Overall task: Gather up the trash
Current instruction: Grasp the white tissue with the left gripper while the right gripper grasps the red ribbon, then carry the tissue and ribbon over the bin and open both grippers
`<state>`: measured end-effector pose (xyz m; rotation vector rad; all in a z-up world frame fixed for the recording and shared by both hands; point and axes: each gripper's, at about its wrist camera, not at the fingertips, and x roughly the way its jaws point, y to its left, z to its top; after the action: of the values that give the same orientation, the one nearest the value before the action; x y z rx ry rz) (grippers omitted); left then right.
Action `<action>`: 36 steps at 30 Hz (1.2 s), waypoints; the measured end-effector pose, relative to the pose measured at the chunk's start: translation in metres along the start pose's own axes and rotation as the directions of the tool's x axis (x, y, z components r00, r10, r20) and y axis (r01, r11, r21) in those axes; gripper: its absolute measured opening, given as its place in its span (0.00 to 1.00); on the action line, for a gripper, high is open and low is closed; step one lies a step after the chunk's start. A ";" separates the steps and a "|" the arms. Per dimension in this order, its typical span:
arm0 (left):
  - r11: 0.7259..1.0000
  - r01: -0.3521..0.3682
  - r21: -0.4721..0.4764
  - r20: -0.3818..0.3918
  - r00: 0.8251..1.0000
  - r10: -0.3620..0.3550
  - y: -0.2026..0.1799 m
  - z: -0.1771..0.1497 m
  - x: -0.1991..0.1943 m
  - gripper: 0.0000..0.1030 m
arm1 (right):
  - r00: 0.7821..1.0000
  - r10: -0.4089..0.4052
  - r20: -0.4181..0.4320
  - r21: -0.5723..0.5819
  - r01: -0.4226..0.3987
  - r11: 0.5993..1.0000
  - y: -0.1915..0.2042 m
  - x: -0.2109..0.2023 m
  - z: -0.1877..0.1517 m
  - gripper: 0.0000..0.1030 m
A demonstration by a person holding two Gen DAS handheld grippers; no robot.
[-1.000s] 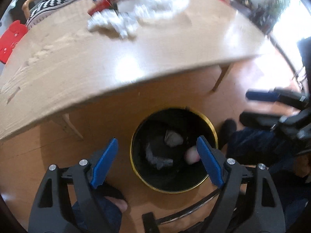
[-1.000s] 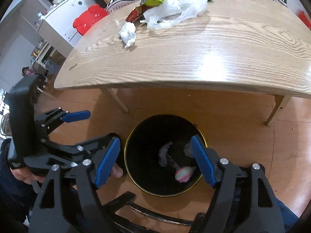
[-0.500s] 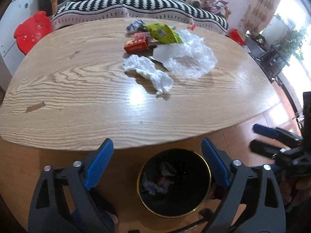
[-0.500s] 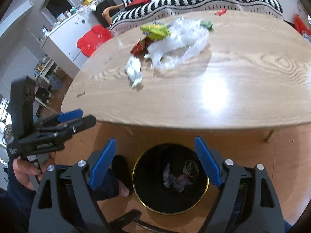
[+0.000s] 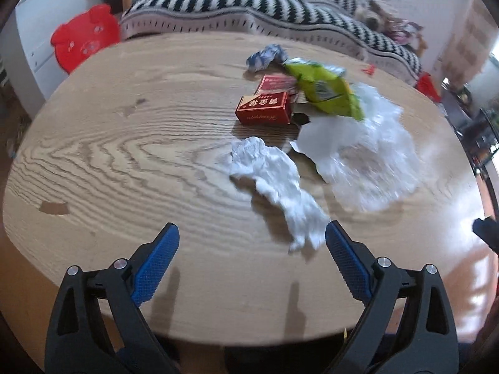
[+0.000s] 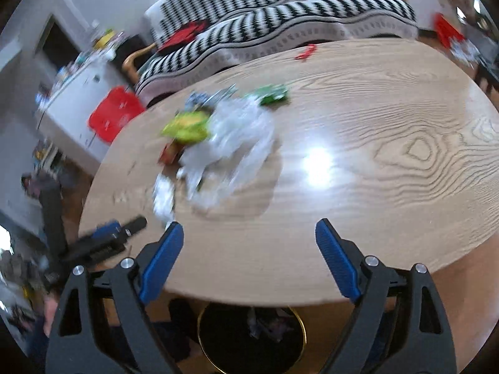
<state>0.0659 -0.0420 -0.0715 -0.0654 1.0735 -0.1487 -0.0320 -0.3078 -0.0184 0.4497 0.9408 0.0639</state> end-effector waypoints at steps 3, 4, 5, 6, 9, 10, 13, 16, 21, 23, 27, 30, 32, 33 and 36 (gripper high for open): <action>0.999 -0.025 -0.035 -0.003 1.000 0.025 -0.001 0.011 0.018 0.89 | 0.999 -0.032 0.034 0.033 0.031 0.999 -0.009 0.006 0.030 0.81; 0.998 -0.047 -0.033 0.003 0.999 0.047 -0.001 0.014 0.024 0.89 | 0.998 -0.046 0.041 0.037 0.044 0.998 -0.011 0.010 0.042 0.81; 0.998 -0.060 -0.030 0.002 0.998 0.060 -0.001 0.015 0.028 0.89 | 0.996 -0.068 0.053 0.041 0.066 0.997 -0.015 0.016 0.056 0.81; 0.997 -0.072 -0.028 0.000 0.997 0.072 0.000 0.016 0.033 0.89 | 0.994 -0.089 0.064 0.042 0.086 0.995 -0.017 0.021 0.068 0.81; 0.994 -0.109 -0.025 -0.003 0.994 0.109 0.005 0.018 0.046 0.90 | 0.981 -0.171 0.090 0.029 0.169 0.985 -0.024 0.049 0.105 0.81; 0.992 -0.128 -0.013 0.005 0.992 0.128 0.006 0.019 0.048 0.90 | 0.977 -0.197 0.087 0.022 0.196 0.980 -0.027 0.064 0.119 0.81; 0.992 -0.127 -0.003 0.011 0.992 0.127 0.008 0.023 0.050 0.90 | 0.963 -0.263 0.055 0.017 0.262 0.965 -0.037 0.104 0.154 0.81; 0.990 -0.143 0.018 0.029 0.989 0.142 0.009 0.025 0.051 0.82 | 0.950 -0.309 0.033 0.008 0.309 0.951 -0.047 0.142 0.189 0.81; 0.987 -0.133 0.090 0.060 0.990 0.128 -0.002 0.026 0.047 0.43 | 0.942 -0.335 -0.012 0.009 0.335 0.942 -0.054 0.198 0.243 0.81; 0.985 -0.125 0.116 0.055 0.991 0.120 -0.010 0.027 0.046 0.25 | 0.934 -0.355 -0.030 -0.015 0.355 0.935 -0.053 0.218 0.264 0.81; 0.987 -0.115 0.113 0.039 0.993 0.111 -0.011 0.029 0.047 0.23 | 0.913 -0.407 -0.010 -0.058 0.406 0.912 -0.049 0.252 0.298 0.81; 0.990 -0.098 0.097 0.022 0.995 0.097 -0.006 0.032 0.047 0.23 | 0.908 -0.417 -0.028 -0.044 0.416 0.908 -0.056 0.275 0.311 0.77; 0.990 -0.101 0.097 0.019 0.995 0.099 -0.005 0.033 0.047 0.22 | 0.907 -0.419 -0.044 -0.043 0.417 0.908 -0.059 0.287 0.314 0.63; 0.989 -0.106 0.101 0.019 0.994 0.104 -0.004 0.033 0.047 0.22 | 0.903 -0.429 -0.025 -0.053 0.428 0.902 -0.057 0.288 0.316 0.61; 0.989 -0.108 0.098 0.020 0.994 0.107 -0.002 0.033 0.047 0.22 | 0.914 -0.405 0.003 -0.080 0.404 0.911 -0.050 0.284 0.313 0.35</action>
<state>0.1162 -0.0519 -0.0965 0.0807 1.0513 -0.1039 0.3781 -0.3908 -0.0983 0.1733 1.0258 -0.2734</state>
